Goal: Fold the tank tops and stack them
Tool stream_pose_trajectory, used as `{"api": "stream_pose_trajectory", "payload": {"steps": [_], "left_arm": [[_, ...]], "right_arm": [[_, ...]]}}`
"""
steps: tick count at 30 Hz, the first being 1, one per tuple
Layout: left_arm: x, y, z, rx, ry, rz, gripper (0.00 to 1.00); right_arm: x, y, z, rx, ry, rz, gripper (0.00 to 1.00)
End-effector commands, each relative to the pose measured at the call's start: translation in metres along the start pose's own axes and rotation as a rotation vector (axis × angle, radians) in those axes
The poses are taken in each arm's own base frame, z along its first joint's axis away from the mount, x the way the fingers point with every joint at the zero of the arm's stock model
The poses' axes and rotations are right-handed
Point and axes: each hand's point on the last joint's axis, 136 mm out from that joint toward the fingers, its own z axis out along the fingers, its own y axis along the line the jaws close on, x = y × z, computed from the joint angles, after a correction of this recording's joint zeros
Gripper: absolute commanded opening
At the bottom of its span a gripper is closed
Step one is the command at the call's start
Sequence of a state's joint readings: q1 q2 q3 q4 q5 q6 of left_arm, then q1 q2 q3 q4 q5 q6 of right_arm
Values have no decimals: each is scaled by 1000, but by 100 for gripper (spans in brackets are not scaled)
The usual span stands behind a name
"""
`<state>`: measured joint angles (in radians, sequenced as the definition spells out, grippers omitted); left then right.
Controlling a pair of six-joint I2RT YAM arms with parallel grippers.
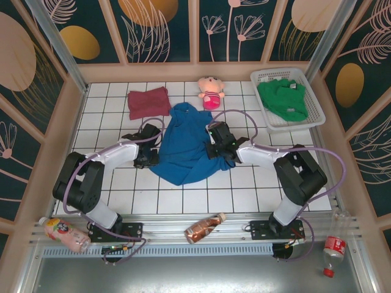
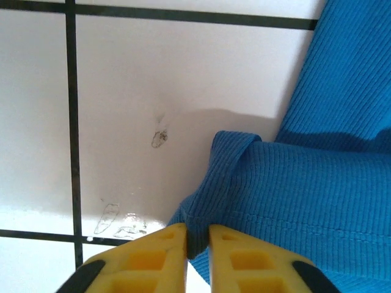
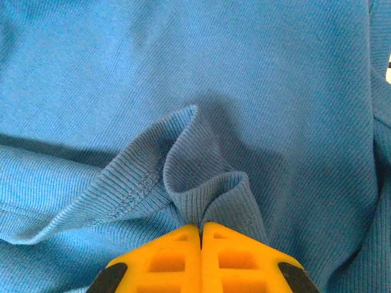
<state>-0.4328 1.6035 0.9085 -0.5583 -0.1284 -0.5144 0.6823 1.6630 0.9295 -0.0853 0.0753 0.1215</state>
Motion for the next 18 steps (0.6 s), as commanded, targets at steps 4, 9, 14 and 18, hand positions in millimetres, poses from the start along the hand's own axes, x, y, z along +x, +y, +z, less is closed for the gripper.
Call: {"api": "stream_pose_trajectory", "payload": {"steps": [4,9,14,18], "left_arm": [[-14,8,-8,-38,-16,14,1],[-33,24,-28,-66,-58,-26,0],[-39,37,-37,-95,-67,-68,0],[-39,40,-36,-103,-64,-85,0]], "right_arm": [[5,3,-8,-32,-15,41,3],[14,4,-18,-51,-16,51,6],[18,1,-32,-57,-38,71,6],[22,-1,-44,-60,-50,89,7]]}}
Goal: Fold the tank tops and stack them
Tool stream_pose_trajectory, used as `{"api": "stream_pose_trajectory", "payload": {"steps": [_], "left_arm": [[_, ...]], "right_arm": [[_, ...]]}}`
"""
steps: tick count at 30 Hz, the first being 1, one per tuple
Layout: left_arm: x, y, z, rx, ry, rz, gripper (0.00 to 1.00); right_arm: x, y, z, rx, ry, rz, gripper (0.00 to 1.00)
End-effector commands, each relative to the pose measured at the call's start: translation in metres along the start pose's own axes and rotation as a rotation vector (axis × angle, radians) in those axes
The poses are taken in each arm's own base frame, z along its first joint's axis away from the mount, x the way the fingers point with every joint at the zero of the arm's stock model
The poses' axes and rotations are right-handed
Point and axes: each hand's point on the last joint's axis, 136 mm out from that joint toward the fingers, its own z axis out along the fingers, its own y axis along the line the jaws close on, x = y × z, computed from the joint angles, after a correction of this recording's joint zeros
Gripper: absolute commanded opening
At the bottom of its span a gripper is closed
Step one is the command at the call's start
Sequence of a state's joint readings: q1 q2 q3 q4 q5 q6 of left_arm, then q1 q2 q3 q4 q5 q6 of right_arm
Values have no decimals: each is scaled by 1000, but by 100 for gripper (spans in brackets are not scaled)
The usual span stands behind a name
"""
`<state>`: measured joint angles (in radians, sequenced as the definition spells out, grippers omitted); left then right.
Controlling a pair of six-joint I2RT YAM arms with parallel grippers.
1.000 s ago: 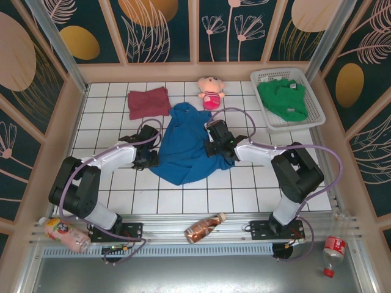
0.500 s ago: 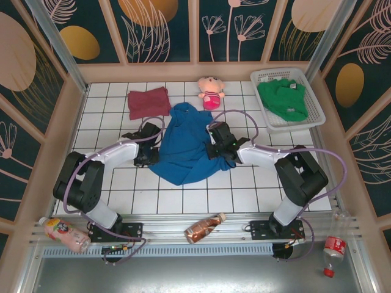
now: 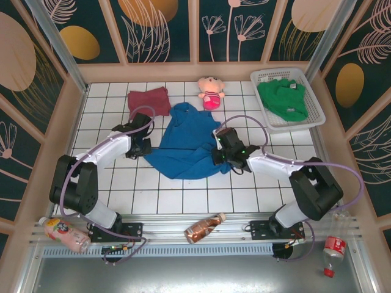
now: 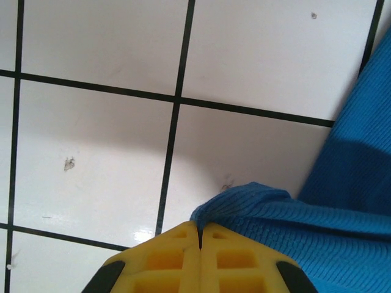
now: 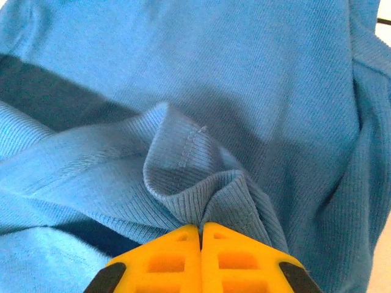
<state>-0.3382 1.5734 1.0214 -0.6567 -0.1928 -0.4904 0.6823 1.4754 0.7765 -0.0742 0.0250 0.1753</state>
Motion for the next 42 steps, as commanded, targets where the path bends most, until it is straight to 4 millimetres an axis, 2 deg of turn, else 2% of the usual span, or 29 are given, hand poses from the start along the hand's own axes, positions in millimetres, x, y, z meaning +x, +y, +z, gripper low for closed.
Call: {"api": "stream_pose_trajectory", "payload": {"steps": [1,4,10,16,21,24,26,29,31,34,37,38,40,42], "left_arm": [[-1,10,-6,-38,3,-14,0],[-2,8,-7,-29,1,-20,0],[-1,10,-6,-39,6,-17,0],[-4,15,-9,-52,-5,-24,0],[-12,20,-15,-63,-28,-44,0],[-15,22,-17,-63,-37,-55,0],[-15,17,-17,-34,-35,-59,0],[-15,16,-19,-26,-30,-63,0],[-19,18,-26,-31,-48,-68,0],[-39,18,-50,-21,-111,-90,0],[-70,20,-87,-10,-212,-134,0],[-83,22,-102,-5,-254,-155,0],[-105,24,-131,4,-329,-188,0],[-133,23,-167,32,-423,-224,0]], "right_arm": [[1,-2,-13,-4,-27,37,8],[0,-3,-24,-11,-53,54,8],[15,-8,-31,-9,-33,87,11],[25,-12,-50,-6,-29,113,10],[40,-27,-60,29,-11,157,11],[48,-35,-62,45,9,179,11],[52,-37,-59,48,15,179,6],[49,-32,-57,18,9,183,5],[38,-32,-63,25,-29,177,4],[2,-42,-83,75,-132,138,2],[-50,-52,-117,126,-291,82,0],[-71,-64,-132,164,-360,78,0],[-114,-71,-162,199,-490,41,0],[-159,-76,-194,243,-622,-20,0]]}}
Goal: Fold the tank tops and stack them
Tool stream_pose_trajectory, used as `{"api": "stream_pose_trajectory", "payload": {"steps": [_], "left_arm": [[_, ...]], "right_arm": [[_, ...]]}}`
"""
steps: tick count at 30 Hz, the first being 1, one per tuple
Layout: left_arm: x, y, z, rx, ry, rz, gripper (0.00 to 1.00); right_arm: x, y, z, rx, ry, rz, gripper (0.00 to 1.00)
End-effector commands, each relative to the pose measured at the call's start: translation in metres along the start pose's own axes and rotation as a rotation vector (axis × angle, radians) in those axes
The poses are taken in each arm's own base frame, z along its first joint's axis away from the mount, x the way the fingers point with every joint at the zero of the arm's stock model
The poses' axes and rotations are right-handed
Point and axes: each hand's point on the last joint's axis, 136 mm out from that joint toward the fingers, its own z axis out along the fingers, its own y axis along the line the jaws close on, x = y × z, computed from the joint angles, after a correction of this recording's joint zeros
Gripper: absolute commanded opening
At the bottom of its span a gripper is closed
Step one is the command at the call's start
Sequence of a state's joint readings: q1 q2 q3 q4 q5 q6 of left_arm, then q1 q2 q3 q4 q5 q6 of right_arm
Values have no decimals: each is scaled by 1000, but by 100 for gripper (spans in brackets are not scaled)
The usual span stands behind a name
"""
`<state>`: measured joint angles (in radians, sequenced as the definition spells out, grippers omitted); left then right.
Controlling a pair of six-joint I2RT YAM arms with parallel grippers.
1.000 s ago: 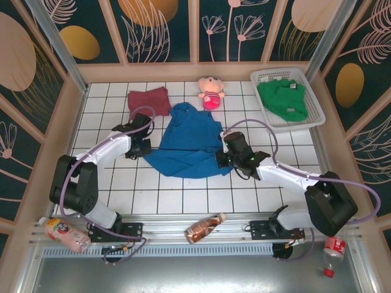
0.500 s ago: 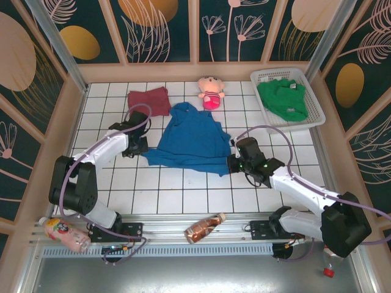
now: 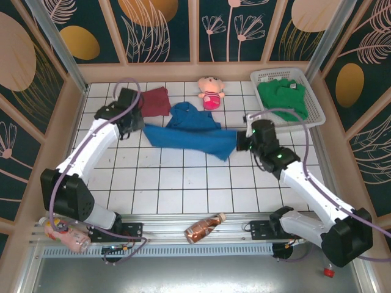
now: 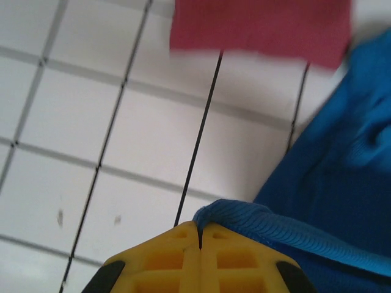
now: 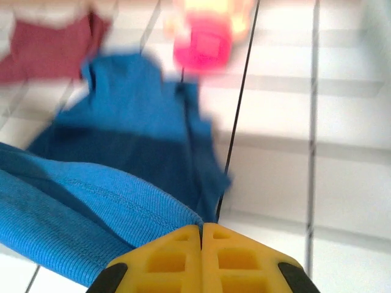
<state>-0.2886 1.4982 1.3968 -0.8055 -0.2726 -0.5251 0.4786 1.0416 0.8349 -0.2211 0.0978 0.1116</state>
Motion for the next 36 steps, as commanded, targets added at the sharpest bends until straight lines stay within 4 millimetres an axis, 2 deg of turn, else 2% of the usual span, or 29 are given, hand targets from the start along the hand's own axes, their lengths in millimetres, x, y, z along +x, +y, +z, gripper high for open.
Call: {"api": "stream_pose_trajectory", "payload": {"steps": [1,3,6,9,12,15,18,20,23,26,28,33,36], "left_arm": [[-62,6,-56,-6,-181,-87,0],[-105,-2,-91,34,-301,-117,0],[-163,-7,-150,75,-485,-163,0],[-194,-1,-201,89,-609,-190,0],[-211,7,-249,127,-715,-216,0],[-211,22,-283,132,-782,-243,0],[-209,37,-309,130,-847,-280,0],[-214,43,-320,121,-904,-300,0],[-225,44,-316,76,-945,-304,0],[-236,32,-290,57,-920,-316,0],[-244,26,-278,56,-916,-336,0],[-273,27,-249,33,-920,-359,0],[-286,27,-251,26,-952,-341,0]], "right_arm": [[-112,-8,-31,69,-316,-126,0],[-169,-6,-50,86,-463,-197,0],[-234,-2,-82,114,-643,-270,0],[-276,2,-113,125,-765,-321,0],[-301,9,-150,131,-866,-364,0],[-311,11,-182,137,-927,-371,0],[-317,15,-199,125,-971,-380,0],[-323,16,-198,136,-981,-398,0],[-334,19,-184,132,-995,-422,0],[-347,6,-149,150,-968,-413,0],[-357,4,-131,110,-972,-400,0],[-380,9,-89,25,-956,-392,0],[-387,14,-79,-23,-947,-374,0]]}}
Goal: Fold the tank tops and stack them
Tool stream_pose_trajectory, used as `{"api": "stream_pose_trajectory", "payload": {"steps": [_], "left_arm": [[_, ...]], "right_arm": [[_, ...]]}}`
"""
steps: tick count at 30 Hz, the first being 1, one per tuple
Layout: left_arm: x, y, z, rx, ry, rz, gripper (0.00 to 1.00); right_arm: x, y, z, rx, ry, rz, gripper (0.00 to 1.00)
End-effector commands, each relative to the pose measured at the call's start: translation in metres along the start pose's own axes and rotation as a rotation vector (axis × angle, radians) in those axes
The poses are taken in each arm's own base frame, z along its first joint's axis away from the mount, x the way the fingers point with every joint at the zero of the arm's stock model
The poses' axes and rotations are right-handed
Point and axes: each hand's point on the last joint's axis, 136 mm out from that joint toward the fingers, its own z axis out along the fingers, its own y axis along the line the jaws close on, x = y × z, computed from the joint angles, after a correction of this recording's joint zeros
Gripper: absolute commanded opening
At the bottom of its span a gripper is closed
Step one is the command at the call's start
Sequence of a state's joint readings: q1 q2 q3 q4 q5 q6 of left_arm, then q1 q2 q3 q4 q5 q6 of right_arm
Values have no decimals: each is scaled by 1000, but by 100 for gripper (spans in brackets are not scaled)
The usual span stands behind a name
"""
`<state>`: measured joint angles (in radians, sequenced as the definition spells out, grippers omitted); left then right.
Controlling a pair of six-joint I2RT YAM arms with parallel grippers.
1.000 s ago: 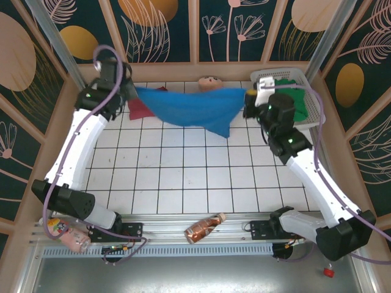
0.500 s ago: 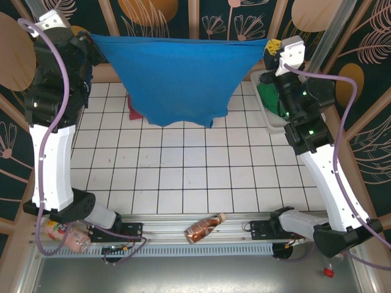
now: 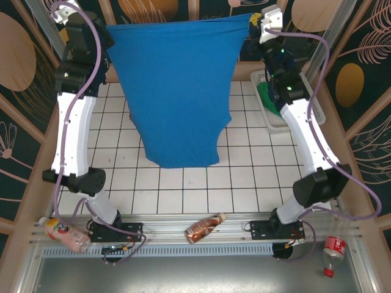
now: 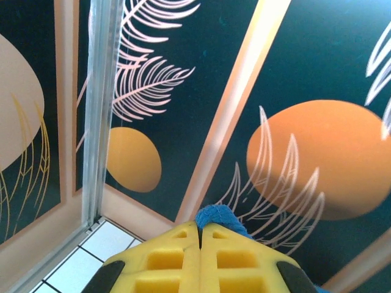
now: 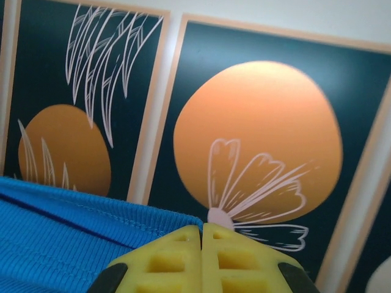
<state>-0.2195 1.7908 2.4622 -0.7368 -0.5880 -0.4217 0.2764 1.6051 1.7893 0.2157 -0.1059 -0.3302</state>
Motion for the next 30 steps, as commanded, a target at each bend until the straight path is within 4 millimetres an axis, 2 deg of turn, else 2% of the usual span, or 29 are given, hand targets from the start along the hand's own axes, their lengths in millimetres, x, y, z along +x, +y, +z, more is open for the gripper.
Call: {"api": "stream_pose_trajectory", "payload": {"steps": [1,5,8,9,12,14,15,18,19,21,23,26,28,30], "left_arm": [[-48,6,-12,0,-134,-42,0],[-60,6,-23,19,-163,-9,0],[-60,9,-40,57,-135,3,0],[-62,13,-52,75,-126,4,0],[-53,26,-80,118,-81,21,0],[-30,36,-98,158,-19,28,0],[-10,41,-101,173,37,31,0],[89,68,-105,157,285,28,0],[128,84,-108,124,367,13,0],[192,117,-121,56,499,-22,0],[254,152,-139,-42,630,-84,0],[328,179,-170,-76,815,-191,0],[359,193,-190,-93,903,-219,0],[385,203,-206,-98,987,-213,0]], "right_arm": [[-51,-7,-4,-21,-125,42,0],[-53,-4,-7,-47,-112,43,0],[-51,3,-19,-85,-83,57,0],[-50,7,-25,-101,-66,62,0],[-26,23,-47,-168,37,118,0],[7,40,-70,-225,140,155,0],[27,48,-83,-245,193,164,0],[88,73,-131,-313,370,165,0],[107,84,-148,-349,427,173,0],[151,105,-182,-407,543,176,0],[206,130,-225,-476,708,134,0],[273,157,-284,-544,929,42,0],[302,164,-312,-561,1017,-17,0],[322,169,-331,-575,1067,-29,0]]}}
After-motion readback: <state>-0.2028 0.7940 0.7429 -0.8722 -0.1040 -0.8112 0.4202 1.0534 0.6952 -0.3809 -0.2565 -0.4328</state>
